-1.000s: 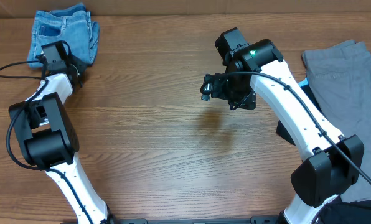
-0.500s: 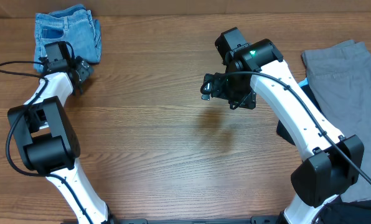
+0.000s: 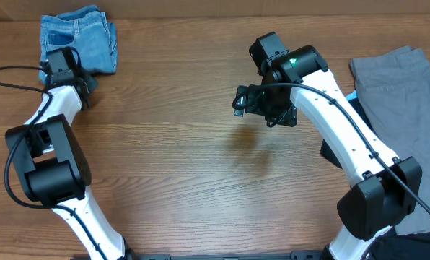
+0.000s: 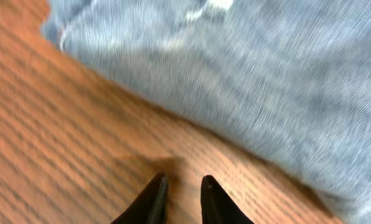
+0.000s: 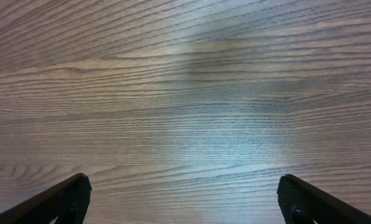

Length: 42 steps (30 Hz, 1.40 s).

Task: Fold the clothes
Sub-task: 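Press and square the jeans bundle in the corner with the left gripper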

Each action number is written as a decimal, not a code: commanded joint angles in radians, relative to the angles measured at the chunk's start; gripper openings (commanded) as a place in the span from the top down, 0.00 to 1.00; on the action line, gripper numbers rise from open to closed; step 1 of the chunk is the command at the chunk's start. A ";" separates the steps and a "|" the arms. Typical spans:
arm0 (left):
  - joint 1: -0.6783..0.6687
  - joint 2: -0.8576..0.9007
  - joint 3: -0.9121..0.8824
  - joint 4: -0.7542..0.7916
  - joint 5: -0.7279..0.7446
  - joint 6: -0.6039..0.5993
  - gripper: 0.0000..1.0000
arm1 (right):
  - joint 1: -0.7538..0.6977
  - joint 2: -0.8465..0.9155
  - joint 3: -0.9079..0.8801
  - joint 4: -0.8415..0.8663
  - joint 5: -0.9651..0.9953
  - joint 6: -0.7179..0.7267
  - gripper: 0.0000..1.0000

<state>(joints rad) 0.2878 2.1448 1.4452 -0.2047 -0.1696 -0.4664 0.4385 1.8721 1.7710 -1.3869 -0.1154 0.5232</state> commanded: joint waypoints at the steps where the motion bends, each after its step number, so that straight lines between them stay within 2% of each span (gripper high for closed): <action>1: 0.016 0.011 -0.008 0.053 -0.021 0.079 0.78 | -0.002 -0.017 0.015 -0.003 0.010 0.001 0.00; 9: 0.060 0.086 -0.008 0.112 -0.016 0.079 0.78 | -0.002 -0.017 0.015 -0.011 0.010 0.002 0.00; 20: 0.099 0.098 -0.008 0.184 0.013 0.079 0.75 | -0.002 -0.017 0.015 -0.011 0.009 0.002 0.00; 29: 0.099 0.130 -0.008 0.266 0.014 0.094 0.80 | -0.002 -0.017 0.015 -0.011 0.009 0.002 0.00; 42: 0.111 0.148 -0.008 0.332 0.002 0.123 0.75 | -0.002 -0.017 0.015 -0.010 0.009 0.002 0.00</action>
<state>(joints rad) 0.3882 2.2784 1.4441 0.1116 -0.1551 -0.3798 0.4385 1.8721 1.7710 -1.3991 -0.1150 0.5232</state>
